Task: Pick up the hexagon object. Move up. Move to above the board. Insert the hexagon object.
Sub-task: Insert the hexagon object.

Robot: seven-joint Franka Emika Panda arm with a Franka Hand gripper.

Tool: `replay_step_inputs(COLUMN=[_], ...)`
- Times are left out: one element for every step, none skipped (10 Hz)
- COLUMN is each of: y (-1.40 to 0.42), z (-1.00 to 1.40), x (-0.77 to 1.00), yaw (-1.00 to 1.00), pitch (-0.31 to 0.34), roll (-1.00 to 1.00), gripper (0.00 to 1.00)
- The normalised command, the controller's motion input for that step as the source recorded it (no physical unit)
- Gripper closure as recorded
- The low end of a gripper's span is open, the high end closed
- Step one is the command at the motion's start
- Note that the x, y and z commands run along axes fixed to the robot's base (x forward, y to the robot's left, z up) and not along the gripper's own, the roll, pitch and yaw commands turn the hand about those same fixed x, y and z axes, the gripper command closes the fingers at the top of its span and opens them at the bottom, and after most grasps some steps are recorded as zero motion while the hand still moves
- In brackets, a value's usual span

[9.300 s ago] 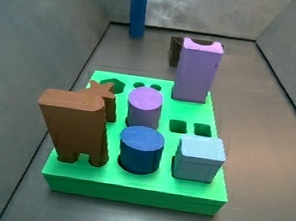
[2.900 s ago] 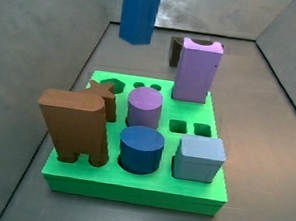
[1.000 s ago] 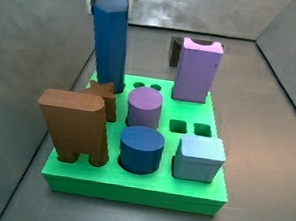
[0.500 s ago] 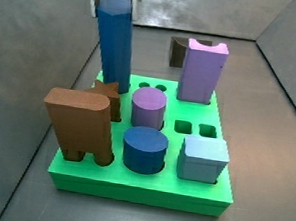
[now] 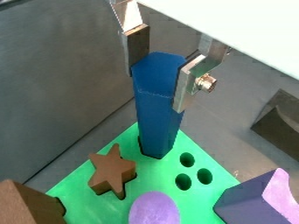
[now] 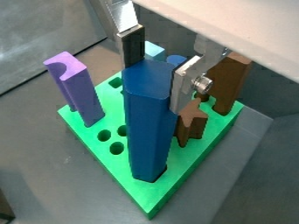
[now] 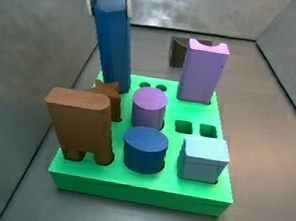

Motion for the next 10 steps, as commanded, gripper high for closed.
replay_step_inputs(y=[0.25,0.32,0.31,0.21,0.17,0.15,0.0,-0.08,-0.09,-0.15], z=[-0.28,-0.29,-0.38,-0.4,-0.46,-0.49,-0.03,-0.14,-0.08,-0.04], x=[0.03,0.01,0.0,0.0,0.0,0.0,0.0,-0.12,-0.1,-0.1], yaw=[-0.27,-0.23,-0.19,-0.21,-0.28,-0.26,0.0,0.05,0.07,0.03], pitch=[-0.194,-0.167,-0.127,-0.091,-0.053,-0.027,0.0,0.0,0.0,0.0], roll=[-0.18,-0.17,-0.11,-0.02,0.0,0.0,0.0,-0.04,-0.06,-0.08], gripper=[1.0,1.0,1.0,1.0,1.0,1.0,1.0,1.0,1.0,1.0])
